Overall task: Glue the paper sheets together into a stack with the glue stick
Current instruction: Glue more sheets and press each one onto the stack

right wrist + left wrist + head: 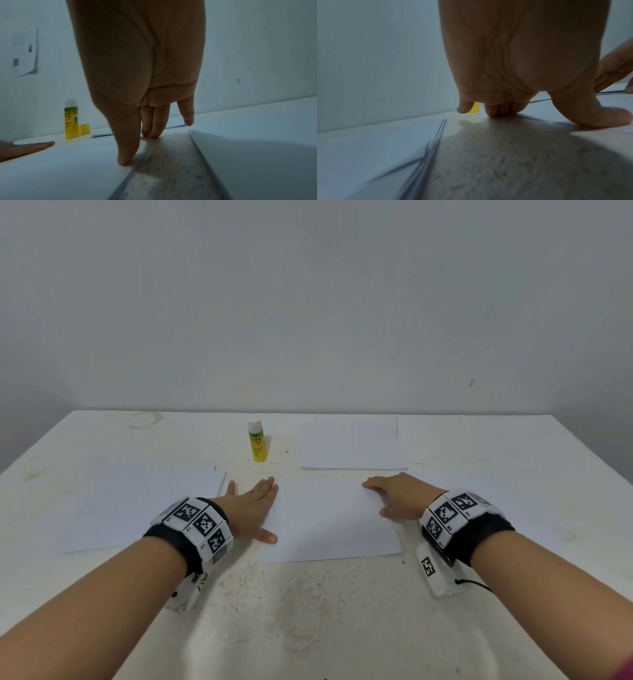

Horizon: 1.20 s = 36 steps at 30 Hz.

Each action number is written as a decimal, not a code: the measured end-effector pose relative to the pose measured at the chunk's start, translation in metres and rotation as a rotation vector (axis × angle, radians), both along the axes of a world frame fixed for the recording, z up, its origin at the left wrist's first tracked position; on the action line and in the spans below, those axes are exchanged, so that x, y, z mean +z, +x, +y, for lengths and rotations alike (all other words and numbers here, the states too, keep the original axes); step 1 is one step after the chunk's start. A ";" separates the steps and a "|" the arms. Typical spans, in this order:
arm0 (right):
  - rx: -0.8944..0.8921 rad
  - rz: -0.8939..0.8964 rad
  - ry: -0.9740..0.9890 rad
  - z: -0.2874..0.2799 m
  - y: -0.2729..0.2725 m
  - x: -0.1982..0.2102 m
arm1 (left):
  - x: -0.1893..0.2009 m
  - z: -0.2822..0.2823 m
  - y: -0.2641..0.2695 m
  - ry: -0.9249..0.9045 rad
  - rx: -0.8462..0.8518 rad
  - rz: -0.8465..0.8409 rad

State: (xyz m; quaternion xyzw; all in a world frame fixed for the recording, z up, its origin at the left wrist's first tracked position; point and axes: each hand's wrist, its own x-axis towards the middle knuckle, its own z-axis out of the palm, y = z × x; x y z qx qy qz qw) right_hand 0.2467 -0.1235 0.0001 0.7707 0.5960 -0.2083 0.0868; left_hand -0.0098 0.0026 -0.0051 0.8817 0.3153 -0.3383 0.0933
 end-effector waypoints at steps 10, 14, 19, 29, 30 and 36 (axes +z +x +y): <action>0.071 0.049 -0.141 -0.007 0.001 -0.003 | -0.003 0.003 -0.005 -0.092 0.048 -0.078; 0.095 0.033 -0.216 -0.006 -0.001 0.002 | -0.002 0.003 -0.005 -0.105 0.048 -0.069; 0.265 0.026 -0.040 0.002 -0.052 0.010 | -0.008 -0.001 -0.003 -0.056 0.038 -0.056; 0.619 0.073 -0.367 -0.047 -0.058 0.016 | -0.007 -0.003 -0.004 -0.046 0.040 -0.060; 0.579 0.086 -0.381 -0.053 -0.048 0.018 | -0.007 -0.002 -0.004 -0.047 0.039 -0.059; 0.349 0.166 -0.379 -0.084 -0.002 0.019 | -0.006 -0.004 -0.004 -0.041 0.033 -0.058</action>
